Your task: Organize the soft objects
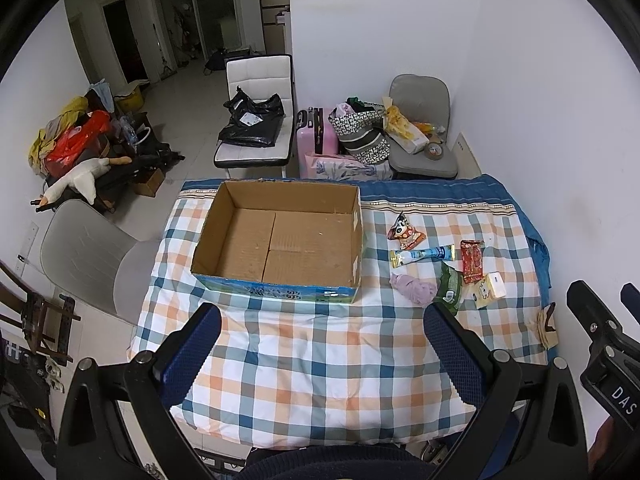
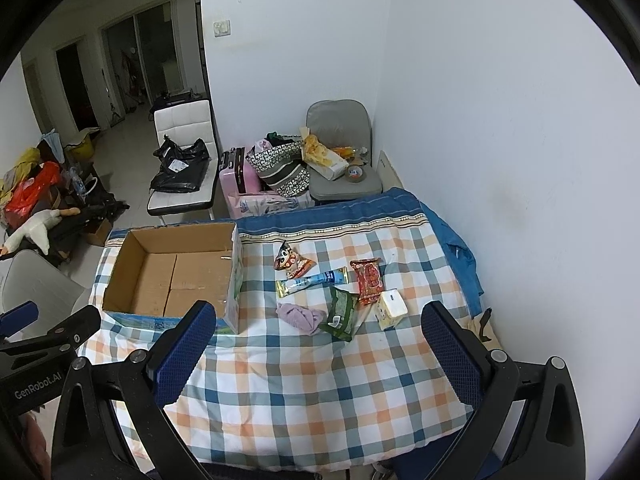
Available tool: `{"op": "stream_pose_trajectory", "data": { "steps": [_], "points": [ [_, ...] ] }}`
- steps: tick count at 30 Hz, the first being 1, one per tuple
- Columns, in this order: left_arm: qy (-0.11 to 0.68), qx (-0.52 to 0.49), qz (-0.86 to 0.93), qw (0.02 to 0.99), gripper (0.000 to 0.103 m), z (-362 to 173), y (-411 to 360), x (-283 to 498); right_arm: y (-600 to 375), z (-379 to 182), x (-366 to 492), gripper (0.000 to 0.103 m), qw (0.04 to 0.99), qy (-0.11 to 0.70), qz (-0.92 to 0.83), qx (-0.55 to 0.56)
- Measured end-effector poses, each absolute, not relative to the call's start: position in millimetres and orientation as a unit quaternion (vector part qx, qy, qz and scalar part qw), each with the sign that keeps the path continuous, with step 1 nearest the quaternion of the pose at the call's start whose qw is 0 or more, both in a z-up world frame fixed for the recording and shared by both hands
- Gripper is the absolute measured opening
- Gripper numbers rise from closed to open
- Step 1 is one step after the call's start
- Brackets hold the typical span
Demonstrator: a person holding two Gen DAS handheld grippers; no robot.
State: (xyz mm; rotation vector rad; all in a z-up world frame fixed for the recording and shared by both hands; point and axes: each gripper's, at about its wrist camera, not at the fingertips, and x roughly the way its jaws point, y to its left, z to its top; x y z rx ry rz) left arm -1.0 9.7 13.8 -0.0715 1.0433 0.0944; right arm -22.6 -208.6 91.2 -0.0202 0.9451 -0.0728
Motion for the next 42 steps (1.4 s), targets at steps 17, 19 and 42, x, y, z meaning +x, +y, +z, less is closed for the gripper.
{"op": "stream_pose_trajectory", "data": {
  "steps": [17, 19, 42],
  "points": [
    [0.497, -0.034, 0.045, 0.866, 0.103, 11.7, 9.0, -2.9, -208.5, 93.6, -22.2, 0.103, 0.892, 0.451, -0.036, -0.014],
    [0.497, -0.035, 0.044, 0.866, 0.103, 12.3, 9.6, -3.0, -208.5, 93.2, -22.2, 0.103, 0.892, 0.451, -0.035, -0.013],
    [0.496, -0.035, 0.044, 0.867, 0.103, 11.2, 11.8, -6.3, -204.5, 93.7, -22.5, 0.103, 0.891, 0.452, -0.035, -0.016]
  ]
}}
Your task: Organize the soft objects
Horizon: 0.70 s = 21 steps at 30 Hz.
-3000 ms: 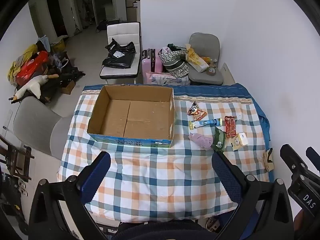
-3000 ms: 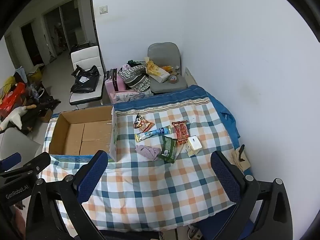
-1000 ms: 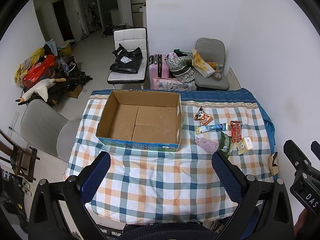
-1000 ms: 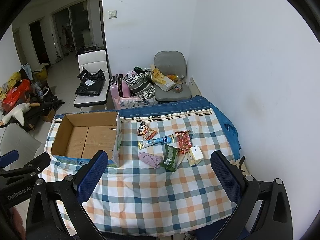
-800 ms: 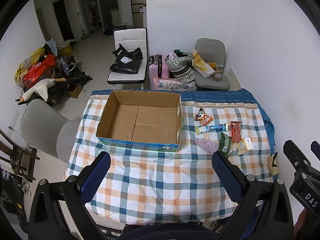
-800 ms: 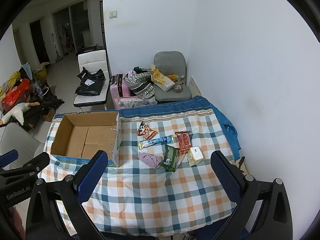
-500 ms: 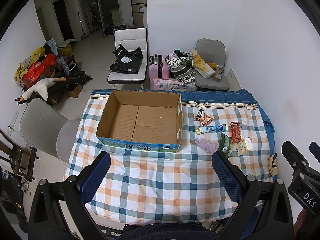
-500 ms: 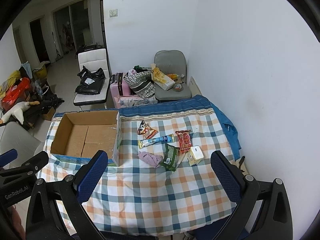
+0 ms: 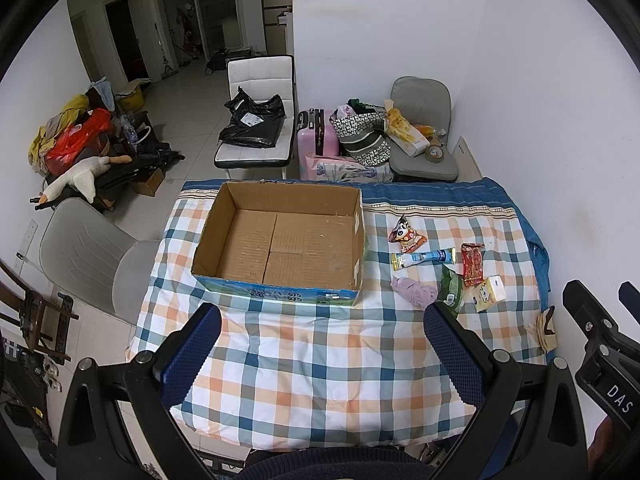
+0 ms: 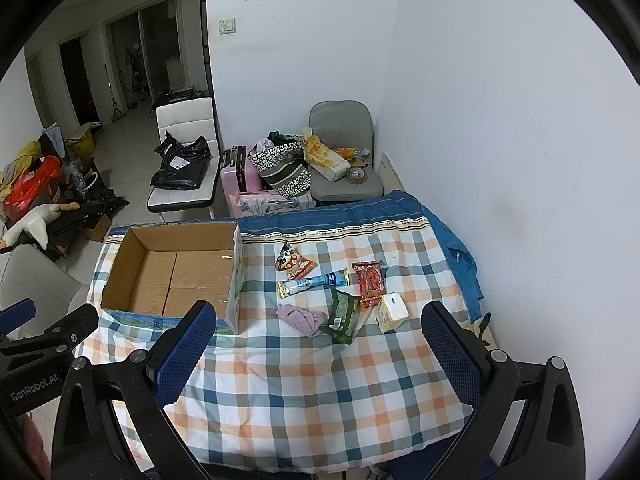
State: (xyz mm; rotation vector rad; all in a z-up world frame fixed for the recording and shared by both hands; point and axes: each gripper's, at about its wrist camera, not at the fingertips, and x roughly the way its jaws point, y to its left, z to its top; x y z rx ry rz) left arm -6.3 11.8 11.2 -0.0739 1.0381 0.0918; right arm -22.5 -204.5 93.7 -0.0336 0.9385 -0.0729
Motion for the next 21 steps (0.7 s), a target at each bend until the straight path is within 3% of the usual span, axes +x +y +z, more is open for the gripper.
{"op": "stream_pose_trajectory", "data": {
  "steps": [14, 21],
  "points": [
    [0.503, -0.037, 0.024, 0.863, 0.103, 6, 5, 12, -216, 87, -13, 0.103, 0.883, 0.468, -0.035, 0.014],
    [0.522, -0.018, -0.038, 0.852, 0.103, -40, -38, 86, -295, 24, 36, 0.103, 0.844, 0.519, -0.074, 0.111]
  ]
}}
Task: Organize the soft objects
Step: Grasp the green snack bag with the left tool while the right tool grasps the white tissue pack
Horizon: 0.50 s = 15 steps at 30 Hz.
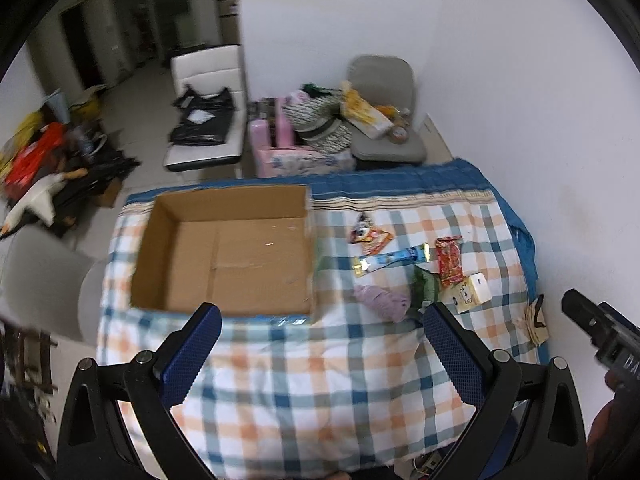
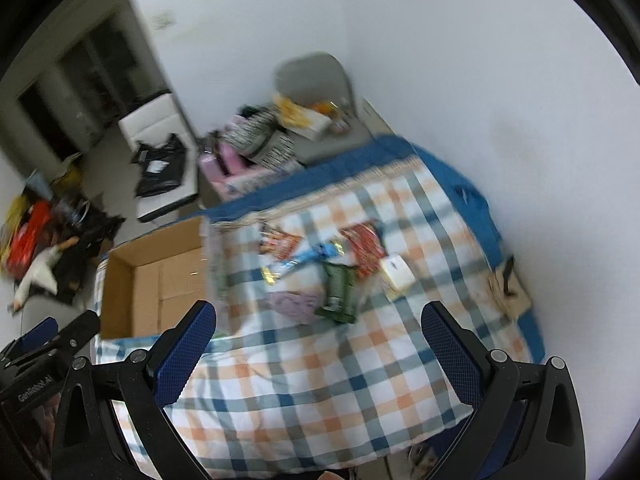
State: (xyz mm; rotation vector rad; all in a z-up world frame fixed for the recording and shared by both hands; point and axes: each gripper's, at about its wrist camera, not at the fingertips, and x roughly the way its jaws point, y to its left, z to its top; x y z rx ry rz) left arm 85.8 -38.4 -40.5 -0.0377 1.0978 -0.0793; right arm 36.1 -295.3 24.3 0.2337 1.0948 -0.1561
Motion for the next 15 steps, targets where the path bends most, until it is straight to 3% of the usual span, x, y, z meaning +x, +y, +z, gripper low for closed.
{"op": "stream_pose_trajectory", "data": {
  "steps": [10, 13, 15],
  "points": [
    [0.64, -0.023, -0.117, 0.759, 0.1, -193, -140, 190, -417, -158, 119, 0.103, 0.752, 0.616, -0.133, 0.192],
    [0.672, -0.011, -0.138, 0.727, 0.09, -239, -176, 206, -439, -210, 136, 0.103, 0.724, 0.638, -0.136, 0.223],
    [0.69, -0.003, -0.144, 0.709, 0.072, -268, -196, 213, -448, -236, 146, 0.103, 0.713, 0.647, -0.13, 0.237]
  ]
}}
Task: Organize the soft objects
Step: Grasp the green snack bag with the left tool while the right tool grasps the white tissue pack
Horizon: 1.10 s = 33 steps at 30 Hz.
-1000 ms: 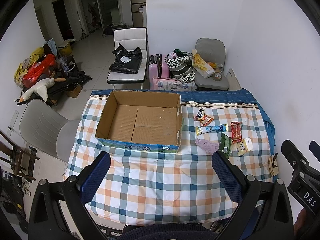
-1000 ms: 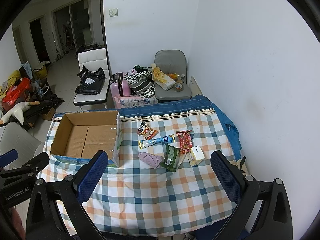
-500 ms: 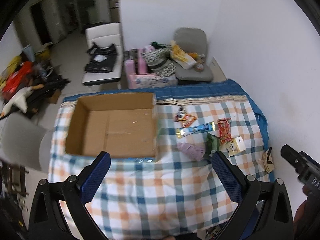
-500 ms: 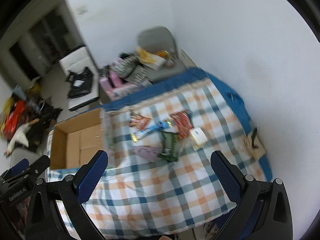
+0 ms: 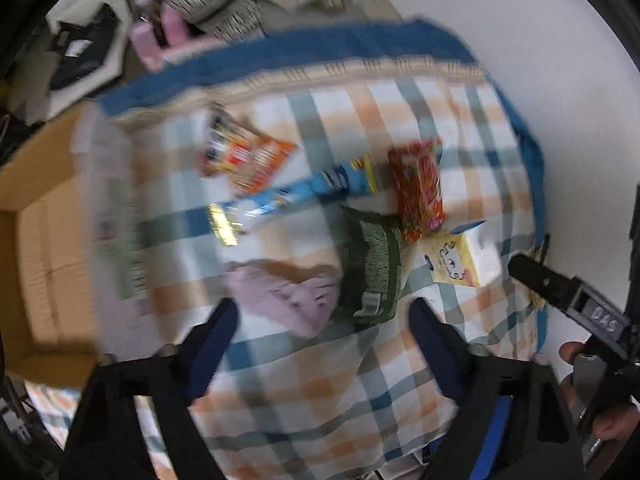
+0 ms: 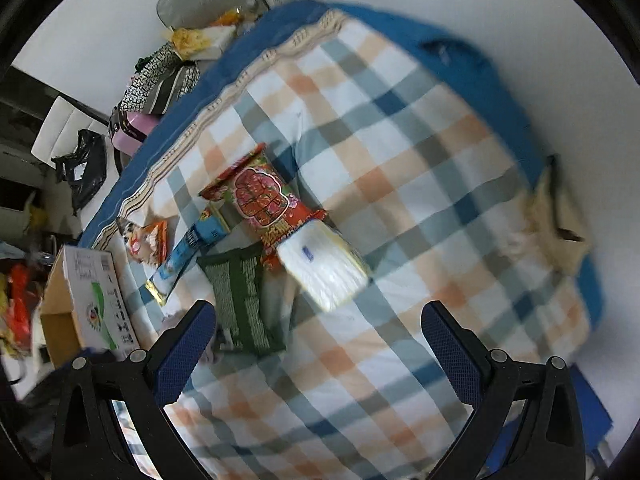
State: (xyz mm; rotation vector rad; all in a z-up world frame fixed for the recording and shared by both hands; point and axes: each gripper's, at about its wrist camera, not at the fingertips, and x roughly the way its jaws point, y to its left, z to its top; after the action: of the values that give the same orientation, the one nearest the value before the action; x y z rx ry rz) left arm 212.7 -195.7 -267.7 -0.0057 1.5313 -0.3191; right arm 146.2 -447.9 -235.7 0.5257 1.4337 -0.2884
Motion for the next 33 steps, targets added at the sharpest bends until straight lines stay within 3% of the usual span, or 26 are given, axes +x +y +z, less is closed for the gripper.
{"op": "stream_pose_trajectory", "data": {
  "steps": [6, 8, 10, 12, 15, 18, 20, 26, 33],
  "points": [
    [0.738, 0.015, -0.162, 0.655, 0.073, -343, -242, 217, -454, -295, 170, 0.102, 0.672, 0.69, -0.109, 0.244],
    [0.753, 0.013, -0.165, 0.637, 0.073, -361, -251, 216, -453, -308, 177, 0.095, 0.664, 0.702, -0.106, 0.233],
    [0.755, 0.02, -0.162, 0.634, 0.073, -372, -260, 215, -453, -319, 181, 0.075, 0.655, 0.713, -0.101, 0.227],
    [0.751, 0.039, -0.159, 0.64, 0.073, -381, -271, 216, -454, -326, 183, 0.066, 0.648, 0.72, -0.103, 0.227],
    [0.745, 0.06, -0.155, 0.645, 0.07, -385, -281, 216, -452, -326, 186, 0.062, 0.649, 0.723, -0.101, 0.212],
    [0.741, 0.07, -0.158, 0.649, 0.043, -384, -286, 215, -447, -324, 188, 0.059, 0.652, 0.726, -0.1, 0.192],
    [0.739, 0.079, -0.156, 0.651, 0.036, -384, -289, 213, -445, -322, 188, 0.059, 0.653, 0.729, -0.1, 0.178],
    [0.73, 0.071, -0.158, 0.661, 0.031, -368, -280, 197, -442, -309, 180, 0.056, 0.653, 0.731, -0.09, 0.176],
    [0.71, 0.02, -0.163, 0.685, 0.031, -314, -250, 179, -432, -266, 163, 0.055, 0.679, 0.709, -0.072, 0.177]
  ]
}}
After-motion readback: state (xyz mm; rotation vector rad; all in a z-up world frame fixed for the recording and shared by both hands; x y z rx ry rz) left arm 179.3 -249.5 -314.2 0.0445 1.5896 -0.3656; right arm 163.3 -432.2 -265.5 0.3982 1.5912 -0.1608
